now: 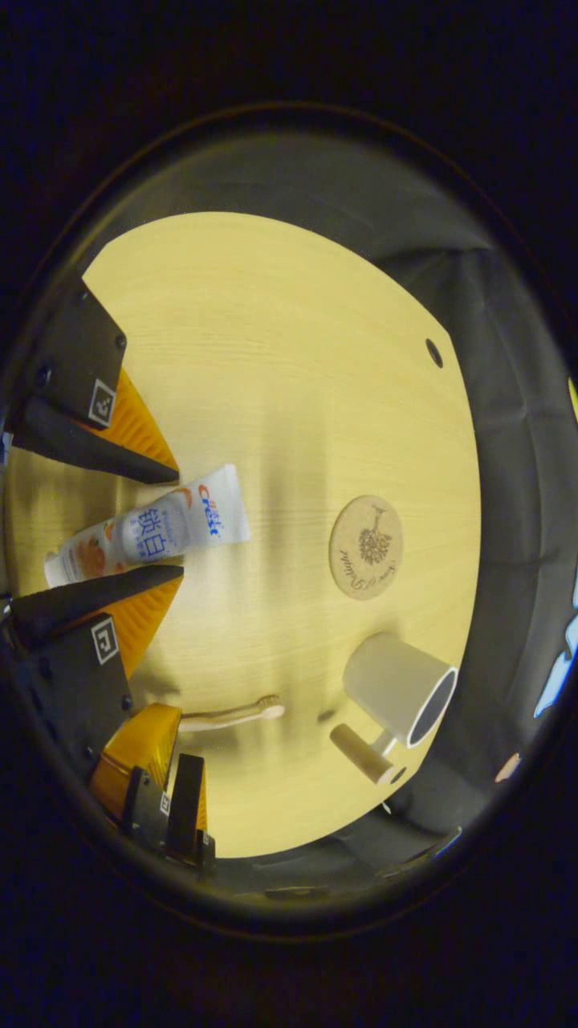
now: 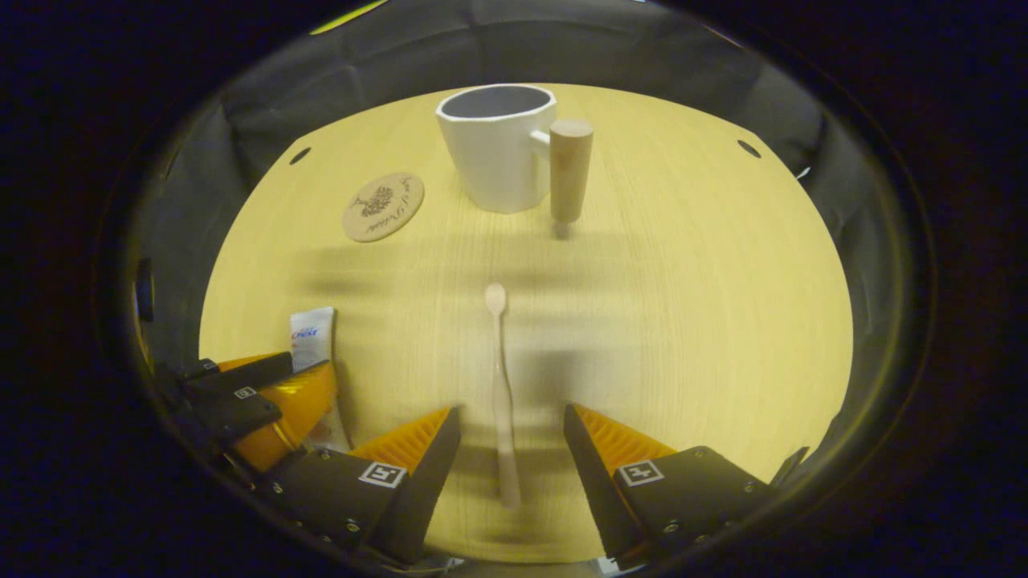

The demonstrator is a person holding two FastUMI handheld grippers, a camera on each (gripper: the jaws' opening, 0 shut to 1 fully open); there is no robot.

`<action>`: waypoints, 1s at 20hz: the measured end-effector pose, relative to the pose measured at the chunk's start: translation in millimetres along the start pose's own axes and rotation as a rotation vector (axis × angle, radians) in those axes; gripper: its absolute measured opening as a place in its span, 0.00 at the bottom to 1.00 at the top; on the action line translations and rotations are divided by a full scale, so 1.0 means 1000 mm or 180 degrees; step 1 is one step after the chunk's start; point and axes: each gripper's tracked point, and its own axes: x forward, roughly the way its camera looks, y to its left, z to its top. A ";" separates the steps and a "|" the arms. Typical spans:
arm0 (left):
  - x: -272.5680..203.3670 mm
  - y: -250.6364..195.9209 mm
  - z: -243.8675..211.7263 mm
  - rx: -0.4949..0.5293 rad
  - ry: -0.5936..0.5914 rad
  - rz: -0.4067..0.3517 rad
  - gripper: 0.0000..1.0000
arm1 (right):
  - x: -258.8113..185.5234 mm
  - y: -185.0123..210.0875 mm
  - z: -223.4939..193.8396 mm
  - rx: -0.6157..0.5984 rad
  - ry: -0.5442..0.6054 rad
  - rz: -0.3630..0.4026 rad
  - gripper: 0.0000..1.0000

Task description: Put the toothbrush and toothpaste on the desktop into the cup, then pick up the cup and place it on the coaster on the desktop.

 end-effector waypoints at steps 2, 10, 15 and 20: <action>0.001 0.007 -0.002 -0.0050 0.0037 0.0067 0.64 | 0.004 0.000 -0.001 0.0007 0.0029 -0.0006 0.80; 0.002 0.004 -0.001 -0.0088 0.0048 0.0104 0.69 | 0.009 -0.004 0.000 -0.0019 0.0141 -0.0127 0.78; 0.002 0.005 0.000 -0.0111 0.0047 0.0101 0.77 | 0.009 -0.002 -0.009 -0.0086 0.0262 -0.0148 0.82; 0.002 0.004 -0.001 -0.0014 0.0105 0.0090 0.64 | 0.009 -0.007 -0.007 0.0017 0.0326 -0.0207 0.67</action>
